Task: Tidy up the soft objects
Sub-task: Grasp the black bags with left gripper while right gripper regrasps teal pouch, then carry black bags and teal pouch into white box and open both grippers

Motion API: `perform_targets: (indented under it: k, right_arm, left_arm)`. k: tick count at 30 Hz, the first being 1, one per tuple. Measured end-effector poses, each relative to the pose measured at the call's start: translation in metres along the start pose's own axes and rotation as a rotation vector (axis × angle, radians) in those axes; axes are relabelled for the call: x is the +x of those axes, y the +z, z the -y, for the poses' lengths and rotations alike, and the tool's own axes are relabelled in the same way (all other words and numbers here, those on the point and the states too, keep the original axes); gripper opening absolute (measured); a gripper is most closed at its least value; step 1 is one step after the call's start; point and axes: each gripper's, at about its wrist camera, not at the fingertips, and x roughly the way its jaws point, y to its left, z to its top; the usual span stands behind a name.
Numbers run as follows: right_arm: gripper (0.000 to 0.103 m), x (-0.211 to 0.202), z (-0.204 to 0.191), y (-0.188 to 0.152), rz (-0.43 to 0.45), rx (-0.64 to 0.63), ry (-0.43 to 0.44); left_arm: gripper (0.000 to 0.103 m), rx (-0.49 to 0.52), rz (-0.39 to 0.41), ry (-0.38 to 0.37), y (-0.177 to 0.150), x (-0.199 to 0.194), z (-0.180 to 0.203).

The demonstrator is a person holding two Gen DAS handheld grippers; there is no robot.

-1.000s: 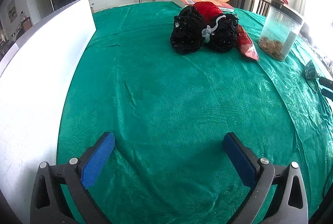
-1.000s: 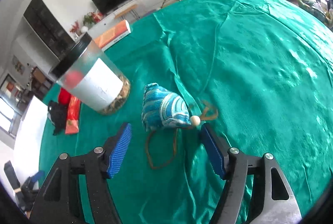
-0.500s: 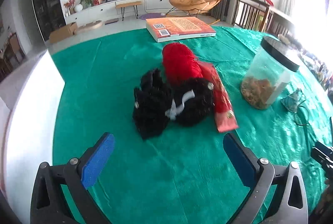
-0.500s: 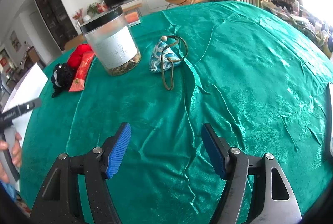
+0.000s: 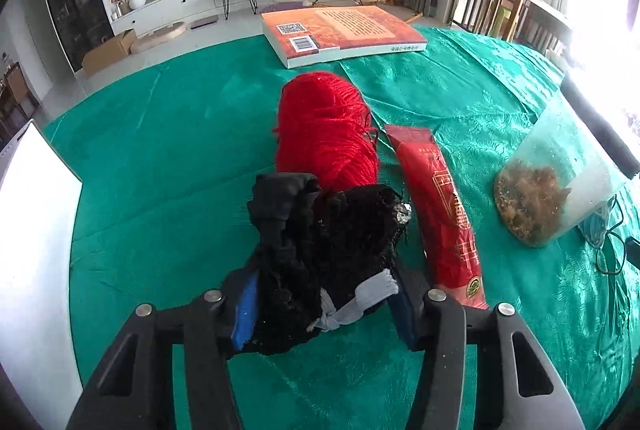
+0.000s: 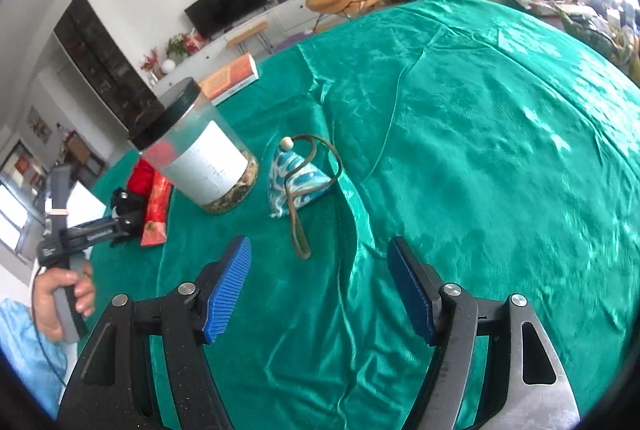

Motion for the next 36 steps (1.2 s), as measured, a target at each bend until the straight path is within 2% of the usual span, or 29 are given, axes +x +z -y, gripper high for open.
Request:
perform_targets:
  k: [2,5,6,7,8,10,13,15,17,20,23,29,30,31,32,33,34,36]
  right_arm:
    - [0.074,0.024,-0.009,0.018,-0.033,-0.037,-0.02]
    - [0.074,0.055,-0.023,0.032,-0.072,-0.047,0.037]
    - [0.066,0.063,-0.027,0.034,-0.089,-0.062,0.008]
    - [0.047,0.07,-0.03,0.036,-0.121,-0.075,-0.042]
    - [0.046,0.069,-0.029,0.039,-0.12,-0.065,-0.045]
    - [0.046,0.056,-0.027,0.045,-0.101,-0.053,-0.081]
    - [0.046,0.014,-0.028,0.054,-0.027,-0.068,-0.075]
    - [0.046,-0.016,-0.045,0.06,0.008,-0.123,-0.076]
    - [0.046,-0.041,-0.075,0.066,0.027,-0.189,-0.041]
    - [0.046,-0.069,-0.144,0.063,0.052,-0.293,0.067]
    - [0.046,-0.084,-0.23,0.045,0.049,-0.38,0.233]
    - [0.046,-0.094,-0.417,-0.025,-0.071,-0.535,0.628]
    - [0.047,-0.093,-0.443,-0.038,-0.091,-0.555,0.67]
    - [0.051,-0.091,-0.466,-0.051,-0.11,-0.565,0.709]
    - [0.052,-0.086,-0.484,-0.064,-0.137,-0.563,0.744]
    - [0.069,-0.079,-0.499,-0.076,-0.188,-0.561,0.778]
    - [0.082,-0.069,-0.51,-0.087,-0.252,-0.563,0.795]
    - [0.081,-0.057,-0.512,-0.103,-0.311,-0.578,0.76]
  left_arm:
    - [0.052,-0.029,0.009,-0.009,-0.005,-0.013,-0.004]
    - [0.052,-0.108,0.009,-0.055,-0.012,-0.035,-0.018]
    - [0.052,-0.128,0.013,-0.071,-0.016,-0.044,-0.022]
    - [0.052,-0.145,0.018,-0.088,-0.018,-0.055,-0.027]
    - [0.052,-0.153,0.026,-0.103,-0.021,-0.066,-0.031]
    - [0.052,-0.159,0.051,-0.127,-0.026,-0.09,-0.041]
    - [0.052,-0.17,0.088,-0.153,-0.034,-0.128,-0.058]
    - [0.052,-0.191,0.105,-0.169,-0.045,-0.155,-0.076]
    - [0.052,-0.207,0.129,-0.164,-0.056,-0.184,-0.096]
    - [0.053,-0.232,0.164,-0.089,-0.084,-0.227,-0.135]
    - [0.053,-0.265,0.163,0.054,-0.119,-0.26,-0.182]
    - [0.055,-0.417,0.152,0.299,-0.2,-0.316,-0.27]
    - [0.058,-0.44,0.15,0.355,-0.211,-0.321,-0.28]
    - [0.069,-0.462,0.144,0.416,-0.223,-0.323,-0.29]
    - [0.089,-0.485,0.131,0.457,-0.232,-0.322,-0.298]
    - [0.098,-0.512,0.119,0.485,-0.241,-0.32,-0.305]
    - [0.103,-0.539,0.115,0.497,-0.248,-0.318,-0.31]
    - [0.103,-0.571,0.124,0.477,-0.259,-0.314,-0.314]
